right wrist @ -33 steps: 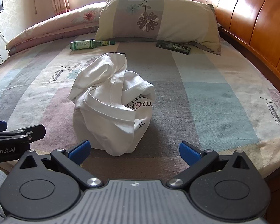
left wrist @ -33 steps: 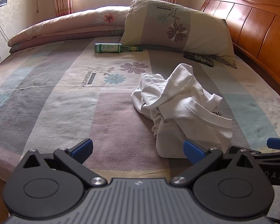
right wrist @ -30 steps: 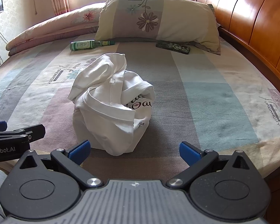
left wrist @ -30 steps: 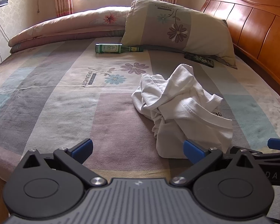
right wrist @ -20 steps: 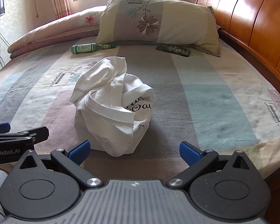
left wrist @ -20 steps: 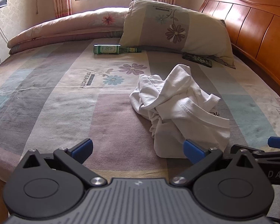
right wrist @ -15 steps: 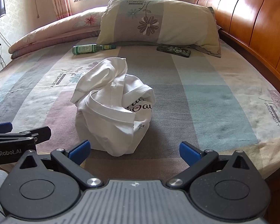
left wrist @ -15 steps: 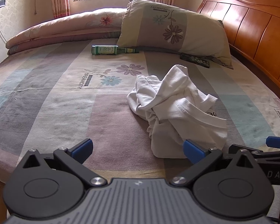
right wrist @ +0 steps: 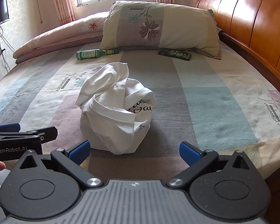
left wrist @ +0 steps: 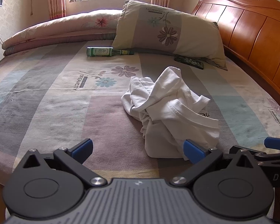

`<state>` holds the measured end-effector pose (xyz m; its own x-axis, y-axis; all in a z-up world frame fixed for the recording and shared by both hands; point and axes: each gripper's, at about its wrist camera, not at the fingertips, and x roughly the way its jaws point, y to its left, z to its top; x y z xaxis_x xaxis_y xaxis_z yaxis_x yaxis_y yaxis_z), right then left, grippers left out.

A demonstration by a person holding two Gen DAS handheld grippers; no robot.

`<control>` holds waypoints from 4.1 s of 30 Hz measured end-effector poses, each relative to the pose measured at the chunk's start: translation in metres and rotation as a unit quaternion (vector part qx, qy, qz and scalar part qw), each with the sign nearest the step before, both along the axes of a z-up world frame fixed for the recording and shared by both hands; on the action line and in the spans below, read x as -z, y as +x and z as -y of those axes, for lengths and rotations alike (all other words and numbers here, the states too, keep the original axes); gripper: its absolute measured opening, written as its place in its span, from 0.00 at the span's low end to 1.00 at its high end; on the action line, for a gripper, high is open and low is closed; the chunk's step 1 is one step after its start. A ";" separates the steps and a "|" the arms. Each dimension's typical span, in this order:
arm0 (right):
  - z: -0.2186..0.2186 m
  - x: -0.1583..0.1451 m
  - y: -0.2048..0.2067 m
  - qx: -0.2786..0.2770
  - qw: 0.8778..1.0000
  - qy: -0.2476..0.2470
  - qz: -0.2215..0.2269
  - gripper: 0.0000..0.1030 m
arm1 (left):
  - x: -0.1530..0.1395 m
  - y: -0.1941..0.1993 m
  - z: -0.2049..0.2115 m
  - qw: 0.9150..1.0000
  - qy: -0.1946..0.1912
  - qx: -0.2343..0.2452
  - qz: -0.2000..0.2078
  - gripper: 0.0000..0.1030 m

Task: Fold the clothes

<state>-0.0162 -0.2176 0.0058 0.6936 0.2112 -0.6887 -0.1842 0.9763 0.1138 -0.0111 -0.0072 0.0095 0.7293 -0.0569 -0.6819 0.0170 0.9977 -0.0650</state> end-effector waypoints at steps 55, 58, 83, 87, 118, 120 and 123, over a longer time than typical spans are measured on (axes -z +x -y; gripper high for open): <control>-0.009 0.030 0.053 -0.080 0.996 0.024 -0.030 1.00 | 0.032 0.048 -0.002 0.995 0.009 0.096 0.020 0.99; -0.014 0.034 0.050 -0.098 0.995 0.004 -0.018 1.00 | 0.033 0.050 0.001 0.995 0.020 0.099 0.002 0.99; -0.007 0.042 0.044 -0.126 0.991 0.003 -0.038 1.00 | 0.025 0.075 -0.015 0.984 0.133 0.120 -0.001 0.99; -0.009 0.046 0.045 -0.125 0.991 -0.002 -0.045 1.00 | 0.024 0.085 -0.017 0.981 0.150 0.123 0.005 0.99; 0.001 0.056 0.072 -0.101 0.994 0.025 -0.042 1.00 | 0.050 0.191 -0.048 0.981 0.166 0.101 -0.013 0.99; -0.003 0.059 0.071 -0.111 0.992 0.028 -0.045 1.00 | 0.053 0.185 -0.036 0.975 0.181 0.131 -0.008 0.99; -0.015 0.067 0.071 -0.129 0.990 0.019 -0.053 1.00 | 0.055 0.181 -0.022 0.965 0.209 0.157 0.002 0.99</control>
<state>0.0551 -0.2021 -0.0608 0.5372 0.3991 -0.7430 -0.4109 0.8932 0.1826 0.1703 0.0147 -0.0452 0.7233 0.0035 -0.6905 0.3225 0.8825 0.3423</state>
